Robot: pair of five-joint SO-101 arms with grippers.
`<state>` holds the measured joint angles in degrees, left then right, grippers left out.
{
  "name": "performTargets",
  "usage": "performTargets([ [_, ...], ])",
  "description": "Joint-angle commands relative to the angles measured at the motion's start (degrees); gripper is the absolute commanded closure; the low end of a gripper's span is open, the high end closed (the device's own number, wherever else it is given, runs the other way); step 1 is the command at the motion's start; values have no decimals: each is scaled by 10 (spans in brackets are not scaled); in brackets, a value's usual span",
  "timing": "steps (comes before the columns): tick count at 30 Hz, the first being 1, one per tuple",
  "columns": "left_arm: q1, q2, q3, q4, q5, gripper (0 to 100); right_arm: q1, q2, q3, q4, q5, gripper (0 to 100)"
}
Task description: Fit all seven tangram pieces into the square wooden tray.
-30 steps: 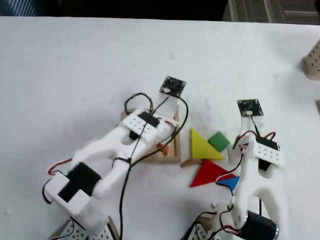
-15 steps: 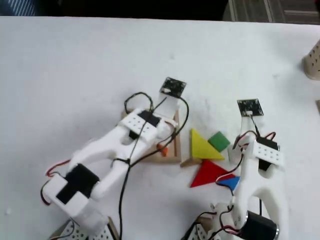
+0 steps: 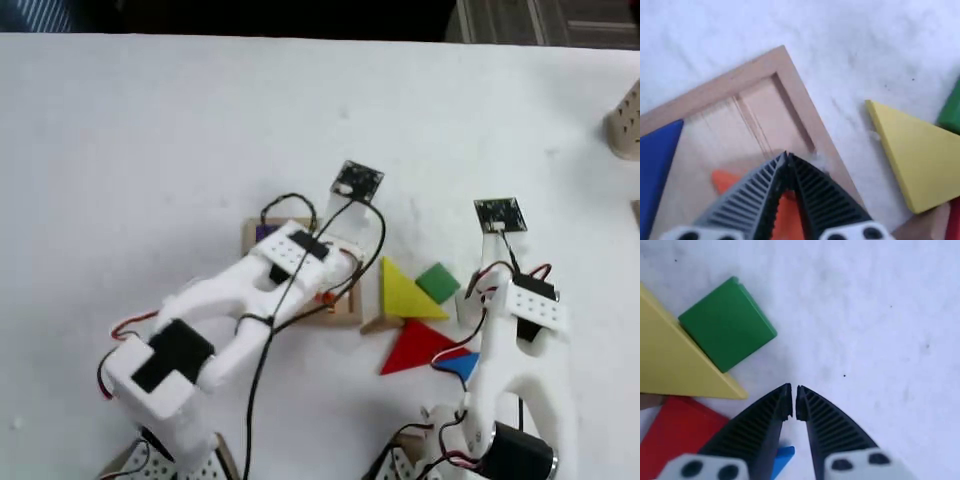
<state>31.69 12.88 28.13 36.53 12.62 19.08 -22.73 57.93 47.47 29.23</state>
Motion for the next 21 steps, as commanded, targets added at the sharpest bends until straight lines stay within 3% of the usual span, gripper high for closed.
performTargets([
  [1, -10, 16, -61, 83, 0, 976, -7, -7, -4, -11, 9, 981],
  [8, -63, 15, -66, 159, -7, 976, -7, -7, -4, -11, 9, 981],
  [13, -60, 15, -66, 166, -91, 976, -7, -7, -4, -11, 9, 981],
  [21, -65, -22, -97, 186, -82, 977, -7, -7, -4, -11, 9, 981],
])
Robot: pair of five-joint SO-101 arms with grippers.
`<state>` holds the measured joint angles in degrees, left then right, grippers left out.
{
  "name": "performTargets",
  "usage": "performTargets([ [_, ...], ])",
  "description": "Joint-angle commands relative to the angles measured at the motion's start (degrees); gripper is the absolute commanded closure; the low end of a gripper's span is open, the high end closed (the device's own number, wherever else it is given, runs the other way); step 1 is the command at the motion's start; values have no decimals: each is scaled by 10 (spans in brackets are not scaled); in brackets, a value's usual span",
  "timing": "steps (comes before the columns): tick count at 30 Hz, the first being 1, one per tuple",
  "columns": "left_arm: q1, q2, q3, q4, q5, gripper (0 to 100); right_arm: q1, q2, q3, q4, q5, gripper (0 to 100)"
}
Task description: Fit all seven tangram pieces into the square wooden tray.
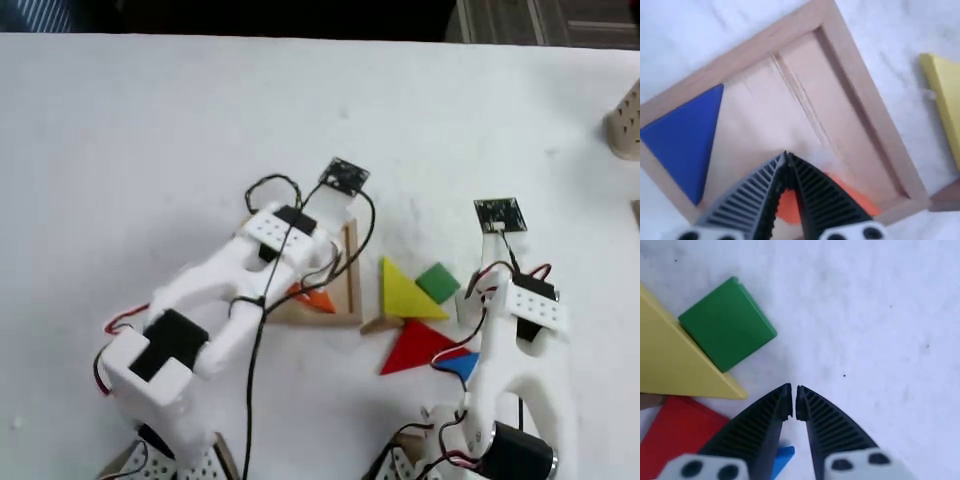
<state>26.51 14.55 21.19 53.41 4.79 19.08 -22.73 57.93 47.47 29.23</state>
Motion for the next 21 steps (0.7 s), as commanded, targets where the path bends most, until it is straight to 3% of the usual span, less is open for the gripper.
performTargets([
  [1, -19, -62, -18, 18, -4, 977, -7, -7, -4, -11, 9, 981],
  [5, -39, -177, 69, 18, -11, 977, -7, -7, -4, -11, 9, 981],
  [7, -25, -213, 127, 24, -52, 974, -7, -7, -4, -11, 9, 981],
  [13, 13, -196, 161, 119, -114, 973, -7, -7, -4, -11, 9, 981],
  [18, 15, -154, 161, 43, -106, 976, -7, -7, -4, -11, 9, 981],
  [21, 16, -123, 156, 3, -47, 973, -7, -7, -4, -11, 9, 981],
])
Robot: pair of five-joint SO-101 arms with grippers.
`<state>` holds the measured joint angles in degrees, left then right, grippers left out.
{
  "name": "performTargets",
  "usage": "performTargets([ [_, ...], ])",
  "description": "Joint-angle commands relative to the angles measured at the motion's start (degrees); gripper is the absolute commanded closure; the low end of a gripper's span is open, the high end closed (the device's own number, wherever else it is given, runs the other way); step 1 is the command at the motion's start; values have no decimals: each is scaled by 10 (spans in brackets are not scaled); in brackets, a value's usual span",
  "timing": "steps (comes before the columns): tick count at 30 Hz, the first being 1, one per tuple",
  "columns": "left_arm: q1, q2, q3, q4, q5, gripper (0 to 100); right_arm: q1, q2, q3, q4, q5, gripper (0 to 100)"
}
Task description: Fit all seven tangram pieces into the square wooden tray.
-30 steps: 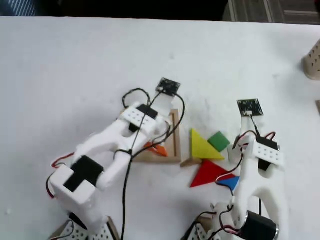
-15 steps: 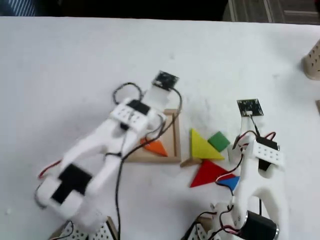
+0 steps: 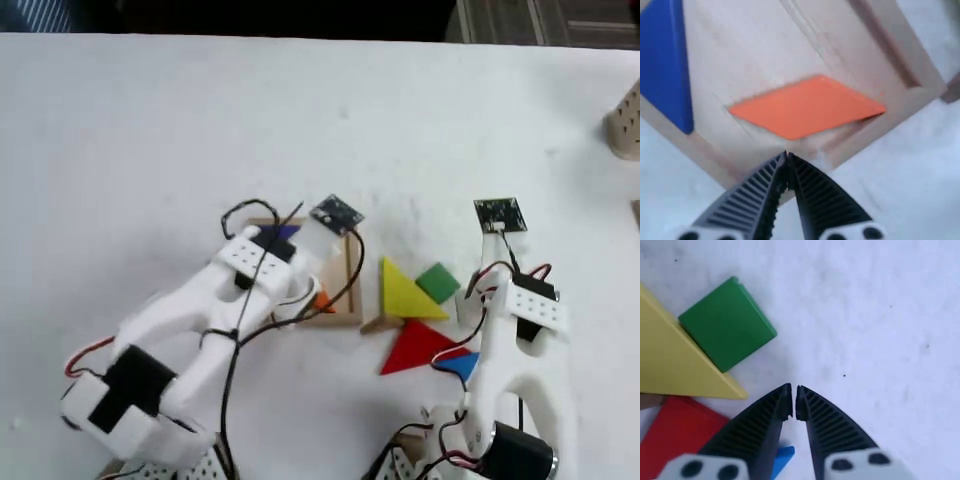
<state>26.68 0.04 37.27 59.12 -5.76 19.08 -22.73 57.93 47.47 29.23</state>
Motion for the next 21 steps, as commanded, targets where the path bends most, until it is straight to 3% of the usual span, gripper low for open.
performTargets([
  [1, 14, 31, -17, -54, 76, 973, -7, -7, -4, -11, 9, 981],
  [10, -52, 124, -136, -11, 110, 976, -7, -7, -4, -9, 9, 981],
  [21, -112, 129, -155, -74, 116, 976, -7, -7, -4, -9, 9, 981],
])
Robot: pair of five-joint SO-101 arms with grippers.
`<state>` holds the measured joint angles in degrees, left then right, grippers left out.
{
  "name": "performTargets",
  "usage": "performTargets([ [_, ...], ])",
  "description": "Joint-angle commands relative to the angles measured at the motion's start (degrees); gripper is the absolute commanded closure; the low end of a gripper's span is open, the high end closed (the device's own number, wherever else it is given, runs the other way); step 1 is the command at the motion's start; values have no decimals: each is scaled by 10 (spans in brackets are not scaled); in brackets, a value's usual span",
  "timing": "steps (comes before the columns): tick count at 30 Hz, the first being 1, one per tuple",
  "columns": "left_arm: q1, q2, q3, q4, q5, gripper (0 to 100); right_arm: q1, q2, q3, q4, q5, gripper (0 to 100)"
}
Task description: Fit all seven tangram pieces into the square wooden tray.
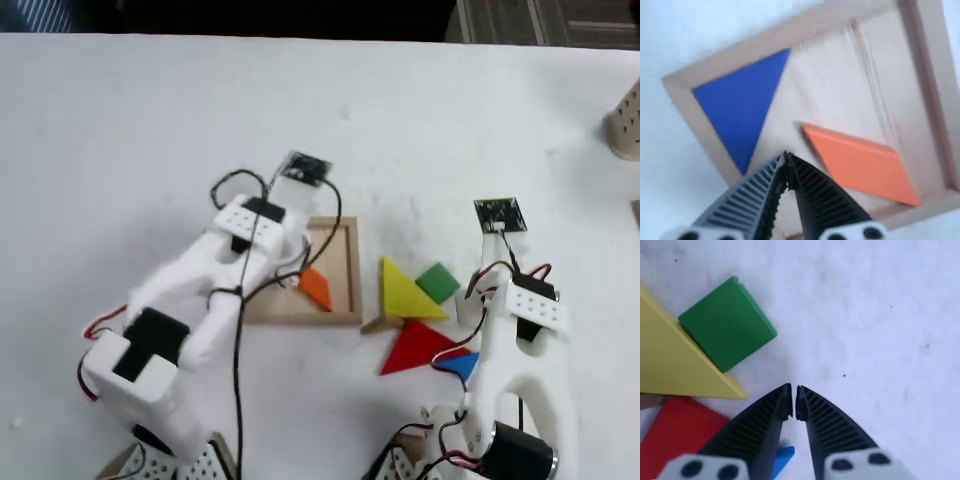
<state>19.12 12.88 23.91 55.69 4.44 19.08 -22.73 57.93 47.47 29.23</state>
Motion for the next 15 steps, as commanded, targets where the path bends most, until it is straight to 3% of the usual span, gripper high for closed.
performTargets([
  [1, -42, 0, -21, -44, 28, 976, -7, -7, -4, -9, 9, 981],
  [4, -44, -7, -33, -34, 71, 976, -7, -7, -4, -10, 10, 981],
  [9, -5, -99, -4, -25, 72, 977, -7, -7, -4, -10, 10, 981],
  [15, 87, -225, 128, -119, 76, 976, -7, -7, -4, -10, 10, 981],
])
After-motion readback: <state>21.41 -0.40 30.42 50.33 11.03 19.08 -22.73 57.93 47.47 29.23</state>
